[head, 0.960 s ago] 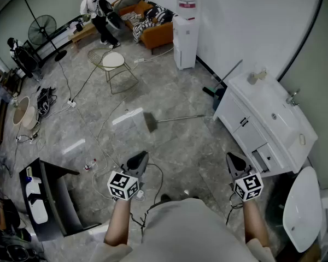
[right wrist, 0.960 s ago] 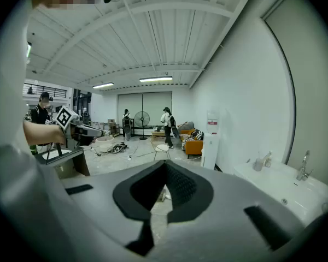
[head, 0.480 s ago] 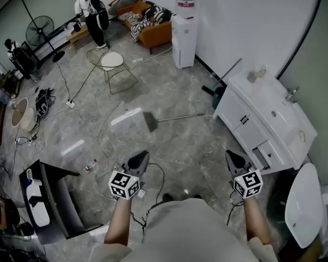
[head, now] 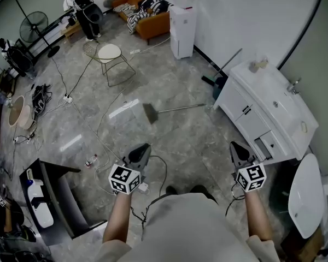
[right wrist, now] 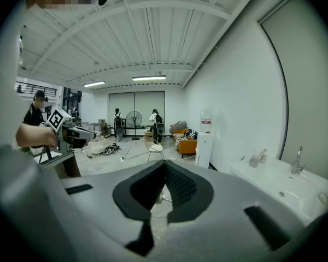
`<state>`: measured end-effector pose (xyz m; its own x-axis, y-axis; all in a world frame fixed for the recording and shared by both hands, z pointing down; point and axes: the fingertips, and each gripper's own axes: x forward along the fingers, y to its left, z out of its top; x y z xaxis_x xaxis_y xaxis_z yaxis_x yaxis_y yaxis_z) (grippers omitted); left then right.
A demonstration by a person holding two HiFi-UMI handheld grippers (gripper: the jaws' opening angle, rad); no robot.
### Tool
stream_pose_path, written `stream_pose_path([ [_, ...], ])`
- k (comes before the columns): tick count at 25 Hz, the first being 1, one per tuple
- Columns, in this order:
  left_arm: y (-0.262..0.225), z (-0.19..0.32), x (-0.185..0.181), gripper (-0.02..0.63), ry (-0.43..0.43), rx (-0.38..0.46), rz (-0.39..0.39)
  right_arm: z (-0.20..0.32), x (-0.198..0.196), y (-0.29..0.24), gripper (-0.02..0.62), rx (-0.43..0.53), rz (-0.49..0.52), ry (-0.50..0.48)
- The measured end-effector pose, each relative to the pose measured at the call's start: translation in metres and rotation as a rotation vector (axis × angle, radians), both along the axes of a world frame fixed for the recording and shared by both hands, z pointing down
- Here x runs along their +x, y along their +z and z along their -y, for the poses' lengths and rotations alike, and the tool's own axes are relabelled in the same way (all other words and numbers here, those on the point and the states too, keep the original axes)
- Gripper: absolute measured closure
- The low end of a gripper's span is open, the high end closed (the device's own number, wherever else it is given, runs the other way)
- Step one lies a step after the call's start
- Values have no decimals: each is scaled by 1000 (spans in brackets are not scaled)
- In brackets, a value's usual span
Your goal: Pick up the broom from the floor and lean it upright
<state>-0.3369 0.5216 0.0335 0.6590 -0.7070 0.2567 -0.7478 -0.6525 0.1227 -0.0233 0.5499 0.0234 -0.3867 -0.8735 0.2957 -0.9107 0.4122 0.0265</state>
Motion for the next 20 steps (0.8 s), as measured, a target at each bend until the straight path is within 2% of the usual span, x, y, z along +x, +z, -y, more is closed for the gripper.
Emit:
stream_pose_path([
  [5, 5, 12, -15, 578, 3, -9, 11, 5, -3, 5, 594, 2, 14, 31],
  [9, 13, 30, -12, 578, -8, -19, 14, 22, 4, 16, 594, -14, 16, 26],
  [15, 30, 71, 3, 578, -34, -52, 39, 82, 16, 30, 594, -33, 12, -16],
  [20, 30, 124, 24, 578, -70, -55, 50, 154, 37, 33, 594, -29, 17, -59],
])
